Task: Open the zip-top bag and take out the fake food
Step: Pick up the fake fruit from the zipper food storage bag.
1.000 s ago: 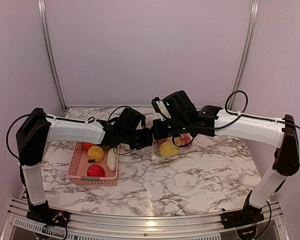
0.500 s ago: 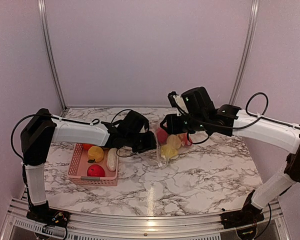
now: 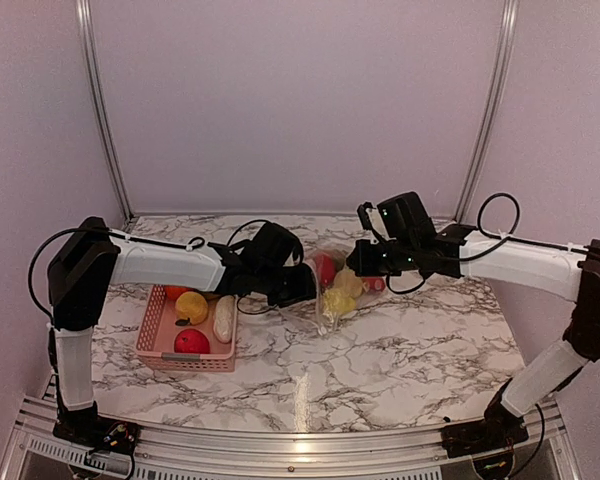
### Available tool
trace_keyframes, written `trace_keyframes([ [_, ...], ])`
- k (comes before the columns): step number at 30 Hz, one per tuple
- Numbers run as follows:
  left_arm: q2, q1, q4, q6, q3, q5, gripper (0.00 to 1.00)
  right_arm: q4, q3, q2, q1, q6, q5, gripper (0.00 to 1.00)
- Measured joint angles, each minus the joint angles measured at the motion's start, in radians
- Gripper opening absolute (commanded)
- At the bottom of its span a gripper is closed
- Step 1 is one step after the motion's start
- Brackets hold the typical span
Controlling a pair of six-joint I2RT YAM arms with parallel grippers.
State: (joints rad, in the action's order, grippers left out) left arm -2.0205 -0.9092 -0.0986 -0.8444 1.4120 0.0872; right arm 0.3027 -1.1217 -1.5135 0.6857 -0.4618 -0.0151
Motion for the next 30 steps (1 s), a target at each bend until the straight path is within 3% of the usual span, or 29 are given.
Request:
trace_keyframes([
  [30, -0.034, -0.007, -0.034, 0.038, 0.055, 0.009, 0.55, -0.151, 0.074, -0.224, -0.017, -0.026, -0.025, 0.06],
])
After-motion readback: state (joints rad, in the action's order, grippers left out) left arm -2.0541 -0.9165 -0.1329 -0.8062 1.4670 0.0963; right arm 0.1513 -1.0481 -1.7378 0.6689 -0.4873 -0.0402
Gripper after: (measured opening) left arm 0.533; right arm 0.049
